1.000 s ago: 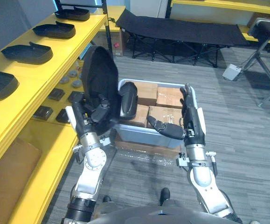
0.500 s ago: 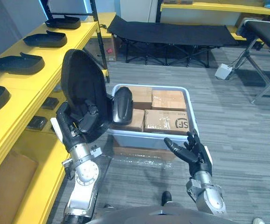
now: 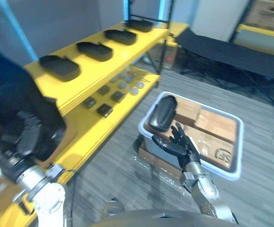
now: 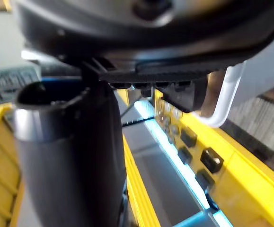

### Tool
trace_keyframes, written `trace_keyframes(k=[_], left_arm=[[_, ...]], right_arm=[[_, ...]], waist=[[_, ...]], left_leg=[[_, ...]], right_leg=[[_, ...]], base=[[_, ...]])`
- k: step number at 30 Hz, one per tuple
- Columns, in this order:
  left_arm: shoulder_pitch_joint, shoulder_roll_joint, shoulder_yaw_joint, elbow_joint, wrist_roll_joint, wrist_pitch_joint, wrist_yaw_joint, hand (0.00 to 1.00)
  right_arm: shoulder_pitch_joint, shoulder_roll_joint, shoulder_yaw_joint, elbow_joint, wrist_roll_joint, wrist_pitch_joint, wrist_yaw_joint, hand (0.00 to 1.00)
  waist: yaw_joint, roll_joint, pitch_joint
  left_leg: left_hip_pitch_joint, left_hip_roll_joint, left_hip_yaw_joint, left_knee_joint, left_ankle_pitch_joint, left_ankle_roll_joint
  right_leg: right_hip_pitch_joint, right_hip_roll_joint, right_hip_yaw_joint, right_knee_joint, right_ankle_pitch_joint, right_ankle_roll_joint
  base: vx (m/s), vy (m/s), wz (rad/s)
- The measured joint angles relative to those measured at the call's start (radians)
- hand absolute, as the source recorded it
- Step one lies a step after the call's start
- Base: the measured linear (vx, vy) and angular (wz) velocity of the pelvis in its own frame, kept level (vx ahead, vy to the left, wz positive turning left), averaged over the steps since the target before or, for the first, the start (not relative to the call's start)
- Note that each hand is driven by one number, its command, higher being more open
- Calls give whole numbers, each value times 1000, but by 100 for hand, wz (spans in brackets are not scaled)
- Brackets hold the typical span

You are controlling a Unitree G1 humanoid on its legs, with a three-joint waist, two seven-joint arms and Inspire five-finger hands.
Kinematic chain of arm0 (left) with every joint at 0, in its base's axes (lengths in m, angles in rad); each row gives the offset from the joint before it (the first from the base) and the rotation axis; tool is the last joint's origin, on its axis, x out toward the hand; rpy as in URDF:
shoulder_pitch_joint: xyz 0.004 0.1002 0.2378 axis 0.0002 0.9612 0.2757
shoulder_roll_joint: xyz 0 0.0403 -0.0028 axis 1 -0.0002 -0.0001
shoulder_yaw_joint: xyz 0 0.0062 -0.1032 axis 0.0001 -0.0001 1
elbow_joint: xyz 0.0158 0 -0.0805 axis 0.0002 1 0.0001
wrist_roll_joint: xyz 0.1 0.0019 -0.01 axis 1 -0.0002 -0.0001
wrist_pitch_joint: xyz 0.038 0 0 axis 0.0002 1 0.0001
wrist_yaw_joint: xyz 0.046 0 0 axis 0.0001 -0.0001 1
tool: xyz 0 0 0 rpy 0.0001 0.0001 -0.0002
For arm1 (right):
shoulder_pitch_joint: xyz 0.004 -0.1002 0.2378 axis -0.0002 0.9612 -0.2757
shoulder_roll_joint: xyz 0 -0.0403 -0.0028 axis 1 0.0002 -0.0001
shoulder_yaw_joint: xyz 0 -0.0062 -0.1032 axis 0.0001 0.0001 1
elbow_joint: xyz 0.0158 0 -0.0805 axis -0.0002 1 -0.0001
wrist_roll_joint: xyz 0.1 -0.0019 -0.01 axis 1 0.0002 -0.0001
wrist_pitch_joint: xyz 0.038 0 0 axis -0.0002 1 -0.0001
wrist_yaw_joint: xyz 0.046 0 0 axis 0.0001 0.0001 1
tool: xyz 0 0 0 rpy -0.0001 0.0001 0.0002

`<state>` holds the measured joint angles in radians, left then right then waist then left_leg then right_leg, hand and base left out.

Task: Walk over and take three plastic housings, then place them on the shelf

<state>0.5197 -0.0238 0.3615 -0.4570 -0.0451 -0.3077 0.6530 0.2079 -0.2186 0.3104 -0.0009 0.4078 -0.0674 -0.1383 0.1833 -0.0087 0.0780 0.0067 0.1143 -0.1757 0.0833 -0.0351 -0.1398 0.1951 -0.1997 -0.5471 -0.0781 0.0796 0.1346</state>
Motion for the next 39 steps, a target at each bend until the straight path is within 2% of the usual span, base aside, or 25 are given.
trace_keyframes(k=[3, 5, 6, 7, 9, 14, 15, 16, 17, 18, 19, 20, 21, 23, 24, 26, 30, 32, 33, 34, 35, 36, 37, 38, 39], left_arm=[[52, -33, 61, -15, -43, -5, -5, 0], [52, -38, 78, -15, -66, -17, -40, 0], [46, -38, 76, -15, -71, -19, -73, 0], [40, -38, 67, -15, -71, -19, -109, 0], [38, -38, 42, -14, -71, -19, -153, 0], [40, -38, -10, -12, -112, -17, -202, 0], [41, -38, -15, -11, -118, -17, -214, 0], [42, -38, -16, -8, -123, -17, -225, 0], [38, -37, -31, 1, -138, -17, -254, 0], [37, -37, -46, 3, -149, -18, -280, 0], [36, -37, -57, 3, -149, -18, -289, 0], [52, -37, -81, 9, -149, -18, -301, 0], [70, -38, -100, 19, -150, -18, -303, 0], [91, -39, -111, 34, -154, -17, -290, 0], [101, -39, -110, 36, -156, -17, -279, 0], [112, -39, -110, 36, -162, -18, -251, 0], [81, -33, -110, 36, -161, -18, -243, 0], [30, -17, -110, 36, -147, -17, -252, 0], [13, 1, -110, 36, -148, -17, -259, 0], [-13, 2, -113, 46, -147, -16, -269, 0], [-27, 1, -118, 49, -147, -15, -273, 0], [-44, 6, -119, 49, -131, -15, -282, 0], [-52, 13, -118, 49, -115, -15, -281, 0], [-73, 36, -117, 48, -95, -16, -274, 0], [-98, 51, -118, 48, -95, -16, -263, 0]], right_arm=[[-73, 8, 11, 25, 1, 3, -21, 100], [-87, 20, 0, 25, 2, 4, -28, 100], [-78, 23, -11, 24, 1, 9, -31, 100], [-63, 22, -23, 22, 1, 20, -36, 100], [-42, 22, -49, 22, 0, 40, -40, 100], [15, 13, -125, 22, -3, 39, -22, 100], [25, 13, -139, 22, -5, 38, -17, 100], [32, 14, -147, 22, -9, 37, -15, 100], [58, 15, -173, 20, -9, 32, -13, 100], [75, 17, -203, 13, -9, 32, -12, 100], [87, 15, -217, 1, -9, 30, -12, 100], [115, 10, -240, -17, -9, 10, -15, 100], [129, 5, -251, -24, -10, -12, -16, 100], [120, -2, -249, -29, -11, -46, -15, 100], [108, -1, -237, -28, -10, -58, -14, 100], [65, 0, -192, -24, -11, -106, -4, 100], [-37, 41, -138, -3, -10, -145, -29, 100], [-47, 94, -145, 13, -35, -156, -73, 100], [-42, 113, -144, 23, -49, -156, -91, 100], [-38, 117, -146, 27, -48, -157, -95, 100], [-34, 117, -148, 28, -48, -157, -96, 100], [-33, 119, -152, 29, -49, -157, -93, 100], [-34, 123, -155, 30, -50, -157, -88, 100], [-40, 137, -166, 30, -52, -161, -75, 100], [-52, 141, -174, 30, -59, -164, -65, 100]], waist=[[38, -12, -1], [33, -18, 1], [20, -23, -1], [6, -33, -8], [4, -43, -7], [-3, -27, 15], [-9, -16, 37], [-21, -14, 43], [-49, -11, 51], [-57, 0, 76], [-63, 11, 89], [-75, 27, 99], [-76, 34, 101], [-63, 50, 110], [-54, 51, 113], [-43, 45, 122], [-34, 31, 153], [-22, -6, 159], [-22, -29, 155], [-29, -29, 152], [-42, -27, 150], [-58, -26, 148], [-60, -27, 147], [-70, -21, 150], [-88, -20, 150]], left_leg=[[-19, -16, -32, 3, 0, 2], [-42, -25, -80, 5, 5, 10], [-56, -33, -118, 9, 8, 14], [-69, -43, -156, 13, 11, 12], [-78, -54, -193, 19, 14, 8], [-124, -71, -277, 34, 46, -22], [-130, -77, -275, 33, 63, -15], [-140, -84, -255, 33, 77, 0], [-159, -84, -132, 23, 94, 84], [-176, -48, -15, 29, 96, 127], [-191, -24, 50, 45, 100, 133], [-211, 10, 146, 56, 106, 127], [-214, 17, 205, 44, 114, 115], [-215, 18, 228, 34, 139, 90], [-215, 19, 237, 38, 148, 89], [-234, 22, 258, 96, 146, 87], [-298, 23, 268, 300, 31, 101], [-311, -14, 274, 385, -34, 128], [-307, -46, 281, 423, -88, 138], [-304, -74, 263, 439, -117, 141], [-299, -87, 253, 432, -120, 147], [-271, -109, 239, 396, -122, 160], [-253, -117, 233, 373, -122, 165], [-219, -131, 213, 335, -119, 189], [-181, -135, 190, 298, -111, 203]], right_leg=[[2, -10, -19, 13, -12, 6], [-4, -12, -9, 60, -63, 7], [-15, -5, 35, 100, -108, 10], [-24, 1, 61, 138, -147, 8], [-40, -7, 62, 202, -199, 2], [-51, -10, 10, 291, -255, -4], [-36, -11, -10, 305, -276, -12], [-26, -11, -30, 304, -283, -15], [-1, -10, -83, 301, -292, -20], [26, -6, -127, 303, -280, -10], [40, -4, -141, 303, -279, -8], [57, 2, -162, 303, -285, -7], [56, -6, -163, 304, -301, 0], [50, -9, -157, 317, -328, -6], [40, -11, -135, 326, -335, -4], [19, -27, -88, 363, -352, -4], [22, -69, -65, 416, -388, 27], [49, -110, -68, 425, -411, 47], [77, -133, -75, 435, -411, 38], [38, -177, -29, 572, -372, -39], [0, -198, 8, 652, -329, -81], [-69, -224, 88, 778, -213, -138], [-100, -227, 138, 829, -150, -135], [-166, -208, 222, 936, -152, -114], [-220, -173, 255, 1013, -219, -113]], base=[[25, 20, 35], [29, -18, 75], [40, -45, 102], [37, -74, 116], [24, -74, 73], [23, -78, 54], [-44, -67, 86], [-63, -55, 133], [-65, -42, 161], [-68, -23, 167], [-80, 37, 149], [-78, 73, 130], [-70, 81, 110], [-55, 41, 39], [-61, 54, -7], [-41, 87, -27], [14, 118, -12], [139, 170, 20], [276, 212, 44], [270, 202, 55], [333, 298, 72], [270, 275, 50], [339, 269, 45], [303, 131, 41], [299, 111, 50]])
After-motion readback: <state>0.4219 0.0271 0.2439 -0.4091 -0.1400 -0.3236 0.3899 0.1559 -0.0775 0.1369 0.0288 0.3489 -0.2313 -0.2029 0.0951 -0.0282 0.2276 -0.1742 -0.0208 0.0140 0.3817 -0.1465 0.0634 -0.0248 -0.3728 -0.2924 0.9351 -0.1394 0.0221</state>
